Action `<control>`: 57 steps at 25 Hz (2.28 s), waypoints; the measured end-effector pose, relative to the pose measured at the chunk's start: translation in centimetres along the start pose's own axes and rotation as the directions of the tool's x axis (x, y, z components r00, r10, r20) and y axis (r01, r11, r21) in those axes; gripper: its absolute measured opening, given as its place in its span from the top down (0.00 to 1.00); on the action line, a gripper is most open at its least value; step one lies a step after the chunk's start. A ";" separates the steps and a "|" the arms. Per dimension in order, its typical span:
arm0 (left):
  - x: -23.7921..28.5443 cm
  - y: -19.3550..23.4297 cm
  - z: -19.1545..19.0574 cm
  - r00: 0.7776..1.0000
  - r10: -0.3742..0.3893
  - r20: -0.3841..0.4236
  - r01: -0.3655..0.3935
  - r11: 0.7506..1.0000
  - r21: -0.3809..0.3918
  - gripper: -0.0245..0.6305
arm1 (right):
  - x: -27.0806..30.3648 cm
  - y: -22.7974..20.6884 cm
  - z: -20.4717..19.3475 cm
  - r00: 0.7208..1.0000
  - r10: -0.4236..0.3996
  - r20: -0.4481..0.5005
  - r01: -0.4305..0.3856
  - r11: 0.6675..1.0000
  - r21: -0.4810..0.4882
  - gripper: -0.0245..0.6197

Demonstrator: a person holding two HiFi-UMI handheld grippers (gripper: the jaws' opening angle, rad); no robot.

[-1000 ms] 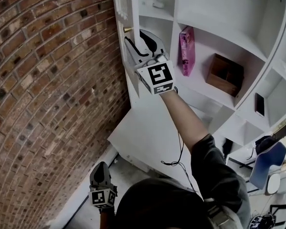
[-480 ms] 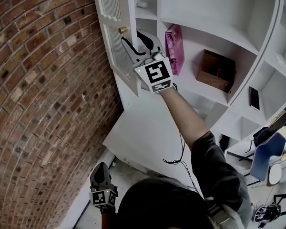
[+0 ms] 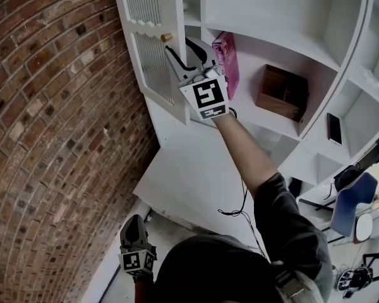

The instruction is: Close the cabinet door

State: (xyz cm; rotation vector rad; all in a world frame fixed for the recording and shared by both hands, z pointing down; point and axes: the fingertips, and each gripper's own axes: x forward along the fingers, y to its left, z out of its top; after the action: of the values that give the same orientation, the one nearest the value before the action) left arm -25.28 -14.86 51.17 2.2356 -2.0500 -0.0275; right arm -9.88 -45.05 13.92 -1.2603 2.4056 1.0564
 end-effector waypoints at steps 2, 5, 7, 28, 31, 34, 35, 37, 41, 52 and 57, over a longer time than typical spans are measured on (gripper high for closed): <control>0.1 0.2 -0.1 1.000 0.001 -0.001 -0.001 1.000 0.002 0.96 | 0.0 -0.3 -0.2 1.000 -0.012 0.002 0.012 1.000 -0.012 0.70; 0.2 0.3 -0.2 1.000 0.006 -0.007 -0.006 1.000 -0.004 0.96 | 0.0 -0.9 -0.5 0.999 -0.041 0.007 0.042 0.999 -0.026 0.69; 0.3 0.5 -0.5 1.000 0.007 -0.009 -0.007 1.000 -0.004 0.96 | -0.1 -1.3 -0.7 0.998 -0.069 0.013 0.070 0.996 -0.052 0.67; 1.4 1.0 -1.7 1.000 0.010 -0.027 -0.010 1.000 -0.005 0.96 | -0.1 -4.1 -2.6 0.981 -0.191 0.044 0.195 0.969 -0.151 0.65; 1.5 1.1 -1.8 0.999 0.018 -0.031 -0.019 1.000 -0.009 0.96 | -0.1 -4.4 -2.8 0.980 -0.194 0.047 0.199 0.965 -0.169 0.65; 1.6 1.0 -2.0 0.999 0.017 -0.035 -0.017 1.000 -0.013 0.96 | 0.0 -4.5 -3.0 0.979 -0.197 0.051 0.203 0.960 -0.192 0.65; 1.7 1.0 -2.1 0.999 0.013 -0.037 -0.014 1.000 -0.013 0.96 | 0.0 -4.6 -3.0 0.979 -0.197 0.051 0.203 0.959 -0.195 0.65; 1.7 0.9 -2.2 0.999 0.011 -0.040 -0.011 1.000 -0.011 0.96 | 0.0 -4.7 -3.1 0.979 -0.198 0.051 0.205 0.958 -0.199 0.65; 2.0 0.8 -1.9 0.999 0.015 -0.039 -0.016 1.000 -0.006 0.96 | 0.0 -5.0 -3.4 0.979 -0.198 0.052 0.204 0.958 -0.203 0.65; 2.5 0.5 -1.8 0.998 0.018 -0.052 -0.018 1.000 0.000 0.96 | 0.2 -5.8 -4.1 0.979 -0.200 0.047 0.205 0.953 -0.224 0.65; 2.5 0.5 -1.9 0.998 0.019 -0.054 -0.019 1.000 0.001 0.96 | 0.3 -6.1 -4.4 0.978 -0.205 0.045 0.210 0.949 -0.233 0.65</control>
State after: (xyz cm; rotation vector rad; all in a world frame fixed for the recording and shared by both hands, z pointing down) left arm -25.39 -17.27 53.22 2.1919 -2.0430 0.0348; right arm -4.72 -50.50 13.91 -1.5322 2.1215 1.3124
